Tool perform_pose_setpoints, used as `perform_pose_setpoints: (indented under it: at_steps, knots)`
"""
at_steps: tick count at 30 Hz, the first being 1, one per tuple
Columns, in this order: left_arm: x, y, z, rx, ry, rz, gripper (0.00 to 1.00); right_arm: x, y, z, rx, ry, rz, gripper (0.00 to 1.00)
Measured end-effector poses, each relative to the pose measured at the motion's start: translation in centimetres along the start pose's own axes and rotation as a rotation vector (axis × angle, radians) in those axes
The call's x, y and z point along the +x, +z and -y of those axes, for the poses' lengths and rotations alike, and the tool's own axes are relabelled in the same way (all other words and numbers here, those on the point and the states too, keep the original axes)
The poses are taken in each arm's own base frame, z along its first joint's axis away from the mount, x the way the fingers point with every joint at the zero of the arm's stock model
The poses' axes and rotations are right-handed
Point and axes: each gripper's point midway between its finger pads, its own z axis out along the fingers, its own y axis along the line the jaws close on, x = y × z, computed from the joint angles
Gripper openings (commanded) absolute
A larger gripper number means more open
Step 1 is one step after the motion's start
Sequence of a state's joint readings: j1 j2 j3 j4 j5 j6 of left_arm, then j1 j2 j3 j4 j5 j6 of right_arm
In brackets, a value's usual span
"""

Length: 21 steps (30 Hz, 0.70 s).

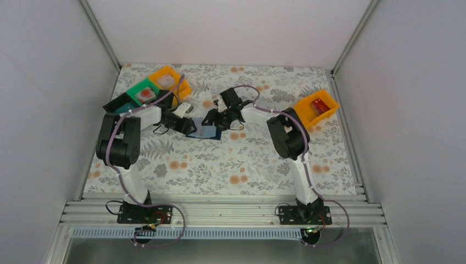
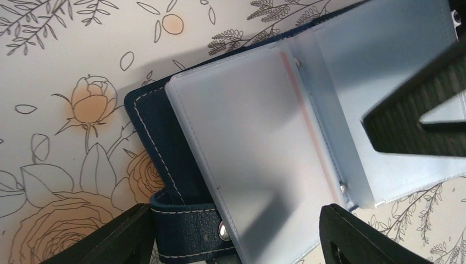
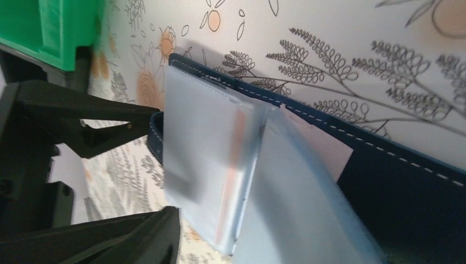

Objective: Take the credit cards out of the card holder

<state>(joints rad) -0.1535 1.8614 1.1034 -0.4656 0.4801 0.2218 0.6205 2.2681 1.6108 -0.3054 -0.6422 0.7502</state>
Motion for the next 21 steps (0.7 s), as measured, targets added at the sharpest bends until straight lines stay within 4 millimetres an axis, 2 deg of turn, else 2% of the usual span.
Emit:
perform_pose_setpoints:
  at_steps: [1,3,4,8,11,12,14,16,18,21]
  knots:
    - [0.0,0.0,0.1,0.004,0.0,0.0,0.74,0.0,0.0,0.2,0.013,0.0,0.005,0.37]
    - [0.1,0.0,0.2,0.013,0.0,-0.002,0.74,-0.2,0.0,0.6,0.036,-0.003,0.018,0.12]
    - [0.1,0.0,0.3,0.017,-0.001,-0.003,0.74,-0.1,0.0,0.8,0.046,-0.002,0.019,0.05]
    - [0.6,-0.5,0.6,0.034,-0.013,-0.019,0.86,0.0,0.0,1.0,0.051,-0.019,0.012,0.04]
    - [0.7,-2.4,0.7,0.061,-0.028,-0.011,0.91,-0.3,-0.8,0.6,0.033,-0.056,0.022,0.04]
    - [0.4,-3.5,0.5,0.063,-0.031,0.004,0.92,-0.3,-1.4,0.2,0.021,-0.078,0.025,0.04]
    - [-1.3,-7.0,0.0,0.049,-0.02,0.074,0.92,-0.7,-3.5,-1.3,-0.011,-0.138,0.046,0.04]
    - [-3.5,-11.1,0.1,0.015,0.03,0.168,0.92,-1.4,-6.6,-4.1,-0.057,-0.236,0.095,0.04]
    - [-5.6,-15.1,1.6,0.001,0.104,0.25,0.92,-1.8,-10.7,-8.0,-0.118,-0.354,0.164,0.04]
    - [-8.6,-20.9,5.4,0.014,0.234,0.365,0.92,-1.2,-17.0,-14.2,-0.225,-0.535,0.273,0.04]
